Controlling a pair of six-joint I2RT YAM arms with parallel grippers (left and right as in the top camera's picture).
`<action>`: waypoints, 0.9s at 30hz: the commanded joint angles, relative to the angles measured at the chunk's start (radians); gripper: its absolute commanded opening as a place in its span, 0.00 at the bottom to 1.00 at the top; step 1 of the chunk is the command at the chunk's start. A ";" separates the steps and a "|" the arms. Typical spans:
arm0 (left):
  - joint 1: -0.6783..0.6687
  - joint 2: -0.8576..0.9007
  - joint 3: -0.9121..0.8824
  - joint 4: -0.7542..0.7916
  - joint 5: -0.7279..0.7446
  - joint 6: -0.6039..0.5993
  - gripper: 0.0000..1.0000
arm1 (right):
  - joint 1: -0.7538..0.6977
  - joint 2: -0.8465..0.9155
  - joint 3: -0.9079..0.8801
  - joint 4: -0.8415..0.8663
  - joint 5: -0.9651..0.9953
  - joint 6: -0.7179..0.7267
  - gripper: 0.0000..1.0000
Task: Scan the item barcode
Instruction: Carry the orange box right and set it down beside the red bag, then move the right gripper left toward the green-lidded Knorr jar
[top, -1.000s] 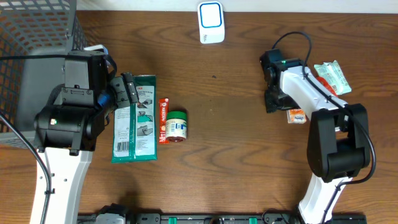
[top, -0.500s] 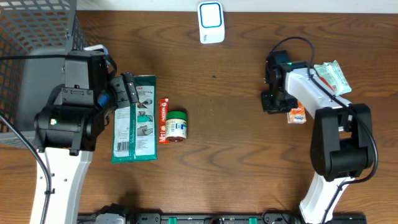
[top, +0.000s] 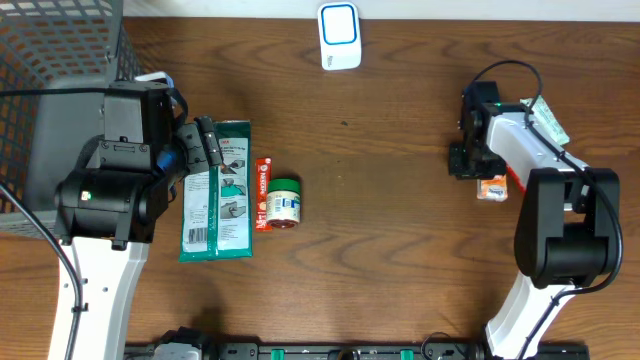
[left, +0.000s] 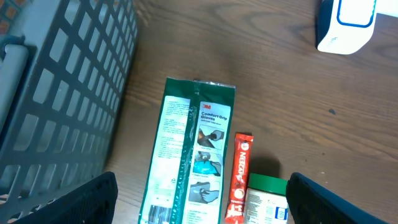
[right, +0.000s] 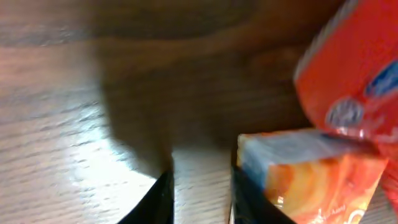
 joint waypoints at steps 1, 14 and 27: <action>0.002 0.002 0.005 0.000 -0.009 -0.009 0.87 | -0.017 -0.011 -0.008 0.005 0.020 0.010 0.29; 0.002 0.002 0.005 0.000 -0.009 -0.009 0.87 | 0.047 -0.058 0.050 -0.051 -0.550 -0.080 0.67; 0.002 0.002 0.005 0.000 -0.009 -0.009 0.87 | 0.404 -0.114 0.050 0.153 -0.786 0.152 0.99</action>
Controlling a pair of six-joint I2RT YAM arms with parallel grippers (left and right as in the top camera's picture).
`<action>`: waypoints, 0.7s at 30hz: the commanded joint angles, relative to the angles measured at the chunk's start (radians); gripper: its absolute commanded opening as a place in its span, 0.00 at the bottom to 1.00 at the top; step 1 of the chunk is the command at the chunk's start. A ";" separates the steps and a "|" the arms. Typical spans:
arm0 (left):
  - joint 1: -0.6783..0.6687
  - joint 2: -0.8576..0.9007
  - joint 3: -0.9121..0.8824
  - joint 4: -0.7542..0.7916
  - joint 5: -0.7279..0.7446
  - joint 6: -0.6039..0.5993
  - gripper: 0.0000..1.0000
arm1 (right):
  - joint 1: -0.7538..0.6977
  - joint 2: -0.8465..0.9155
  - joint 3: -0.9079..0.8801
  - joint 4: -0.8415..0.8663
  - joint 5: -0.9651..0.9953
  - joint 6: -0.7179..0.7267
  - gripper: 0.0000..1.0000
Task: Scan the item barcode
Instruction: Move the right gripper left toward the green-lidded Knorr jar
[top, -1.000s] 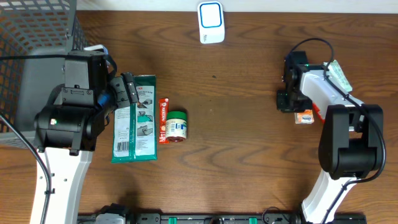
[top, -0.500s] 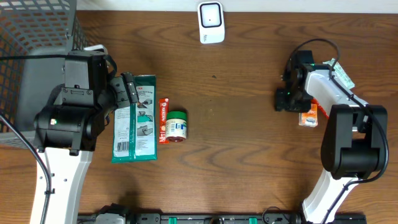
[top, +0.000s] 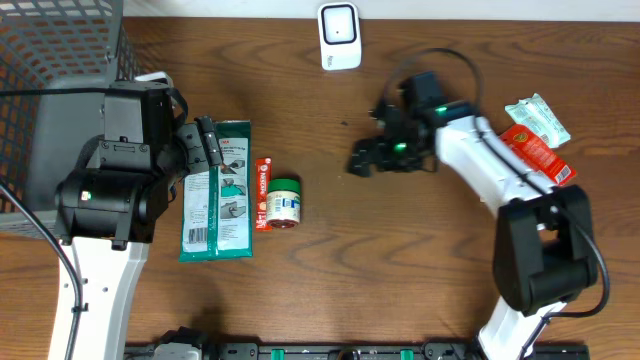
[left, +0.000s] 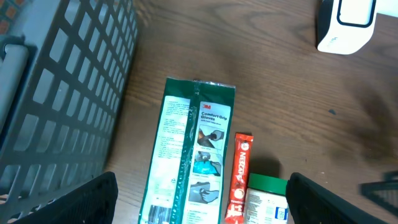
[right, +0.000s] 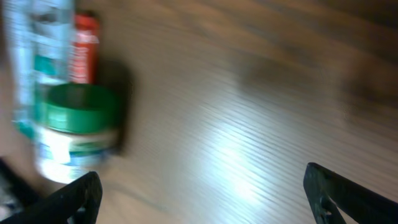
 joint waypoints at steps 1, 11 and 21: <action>0.002 0.002 0.005 0.000 -0.009 -0.009 0.87 | 0.100 -0.018 0.016 0.054 -0.078 0.175 0.99; 0.002 0.002 0.005 0.000 -0.009 -0.009 0.87 | 0.291 -0.015 0.189 -0.042 0.265 0.376 0.96; 0.002 0.002 0.005 0.000 -0.009 -0.009 0.87 | 0.308 0.065 0.367 -0.135 0.252 0.421 0.99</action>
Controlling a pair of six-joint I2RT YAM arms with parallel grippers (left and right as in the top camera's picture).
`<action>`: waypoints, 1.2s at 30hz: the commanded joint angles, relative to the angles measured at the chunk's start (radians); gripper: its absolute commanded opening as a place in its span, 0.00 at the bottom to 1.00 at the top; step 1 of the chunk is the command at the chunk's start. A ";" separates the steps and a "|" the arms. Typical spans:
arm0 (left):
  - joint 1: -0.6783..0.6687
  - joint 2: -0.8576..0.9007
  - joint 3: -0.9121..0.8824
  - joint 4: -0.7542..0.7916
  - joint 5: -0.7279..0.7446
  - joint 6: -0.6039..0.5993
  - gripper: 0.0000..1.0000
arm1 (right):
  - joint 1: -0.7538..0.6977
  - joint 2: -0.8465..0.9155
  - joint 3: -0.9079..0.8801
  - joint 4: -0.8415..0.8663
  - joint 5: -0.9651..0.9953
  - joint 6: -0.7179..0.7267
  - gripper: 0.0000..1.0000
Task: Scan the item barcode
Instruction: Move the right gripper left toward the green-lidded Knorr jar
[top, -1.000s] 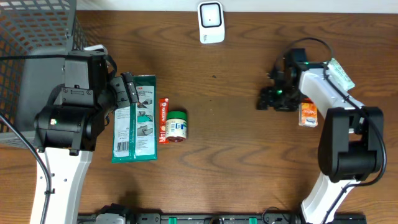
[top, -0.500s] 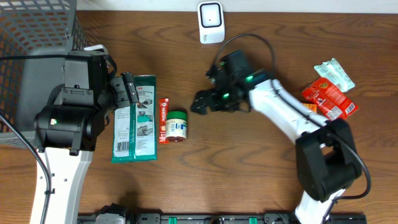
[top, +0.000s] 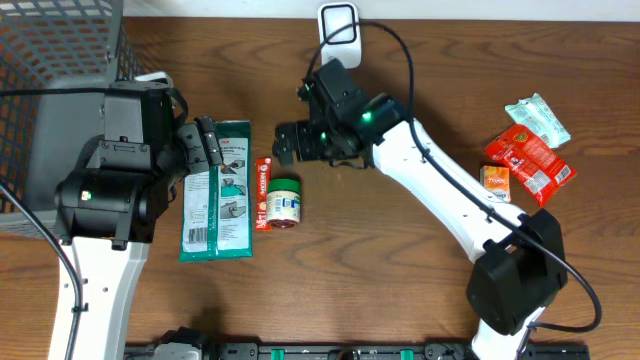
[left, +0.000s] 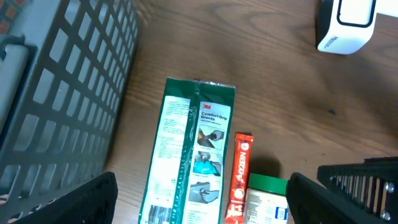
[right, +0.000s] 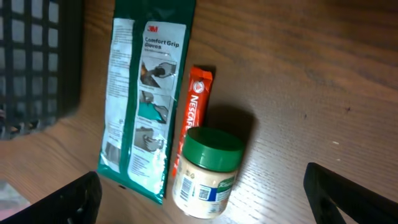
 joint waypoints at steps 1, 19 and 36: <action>0.002 0.002 0.005 0.001 -0.009 -0.009 0.87 | 0.016 0.074 0.029 -0.028 0.010 0.036 0.99; 0.002 0.002 0.005 0.001 -0.009 -0.009 0.87 | 0.142 0.240 0.007 0.025 0.039 0.075 0.99; 0.002 0.002 0.005 0.001 -0.009 -0.009 0.87 | 0.156 0.299 -0.013 0.066 0.153 0.279 0.87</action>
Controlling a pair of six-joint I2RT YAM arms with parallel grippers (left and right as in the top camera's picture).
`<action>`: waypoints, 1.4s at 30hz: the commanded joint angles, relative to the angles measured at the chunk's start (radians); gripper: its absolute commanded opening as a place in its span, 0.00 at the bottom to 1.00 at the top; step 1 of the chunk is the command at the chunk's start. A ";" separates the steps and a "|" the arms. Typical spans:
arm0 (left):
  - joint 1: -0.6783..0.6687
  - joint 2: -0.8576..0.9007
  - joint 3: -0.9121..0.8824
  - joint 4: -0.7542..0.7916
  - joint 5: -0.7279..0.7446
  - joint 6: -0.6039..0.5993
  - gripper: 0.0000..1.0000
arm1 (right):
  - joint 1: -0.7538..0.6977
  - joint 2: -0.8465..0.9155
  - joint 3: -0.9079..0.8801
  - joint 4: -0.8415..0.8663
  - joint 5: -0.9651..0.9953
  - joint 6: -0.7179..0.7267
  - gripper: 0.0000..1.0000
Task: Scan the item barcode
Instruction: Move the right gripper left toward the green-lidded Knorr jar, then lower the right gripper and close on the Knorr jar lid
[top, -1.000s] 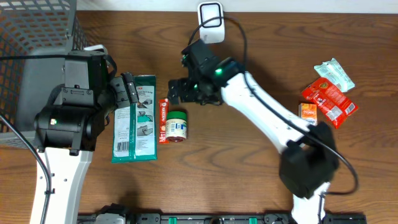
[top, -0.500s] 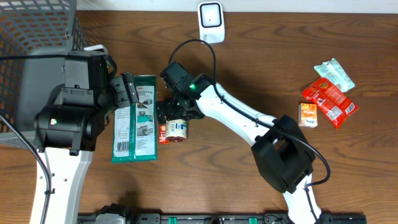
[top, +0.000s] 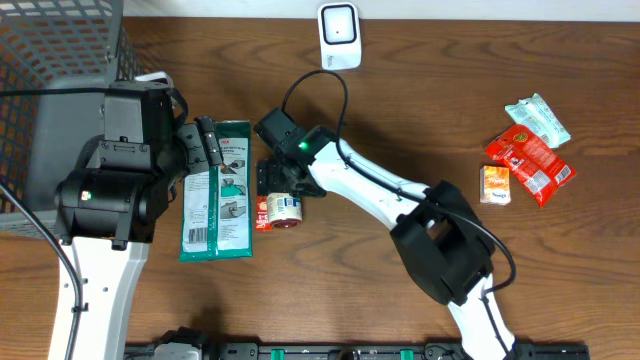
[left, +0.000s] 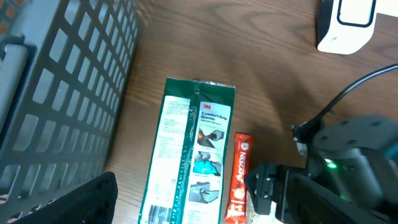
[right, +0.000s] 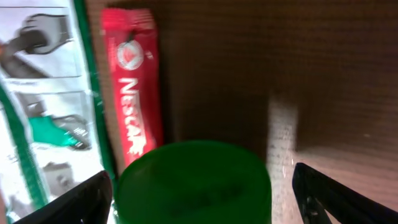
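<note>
A small jar (top: 285, 209) with a green lid (right: 193, 183) and a white label sits left of the table's middle. It lies beside a red Nescafe stick (right: 132, 93) and a green 3M glove pack (top: 215, 195). My right gripper (top: 279, 184) is open right over the jar, its dark fingers (right: 78, 200) on either side of the lid, apart from it. The white scanner (top: 339, 36) stands at the far edge. My left gripper (top: 207, 145) hangs open over the glove pack (left: 186, 155), holding nothing.
A dark wire basket (top: 55, 60) fills the far left corner. At the right lie a small orange box (top: 493, 184), a red packet (top: 528, 160) and a green-white packet (top: 537, 118). The right arm (top: 380, 195) stretches across the middle.
My right gripper was high, right of the items, looking down on all three. Now it is low over the jar with the green lid between its open fingers. The left arm has not moved.
My right gripper was low at the right side by the orange box and red packet. Then it was open over the middle of the table, then near the items left of centre, and now it straddles the jar's lid. The left gripper stayed over the glove pack.
</note>
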 joint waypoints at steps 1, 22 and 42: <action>0.002 0.002 0.005 0.000 -0.009 -0.009 0.87 | 0.014 0.021 -0.010 0.004 0.027 0.026 0.87; 0.002 0.002 0.005 0.000 -0.009 -0.009 0.87 | -0.021 -0.005 0.006 -0.063 0.036 -0.092 0.60; 0.002 0.002 0.005 0.000 -0.010 -0.009 0.87 | -0.091 -0.207 0.007 -0.116 0.103 -0.335 0.57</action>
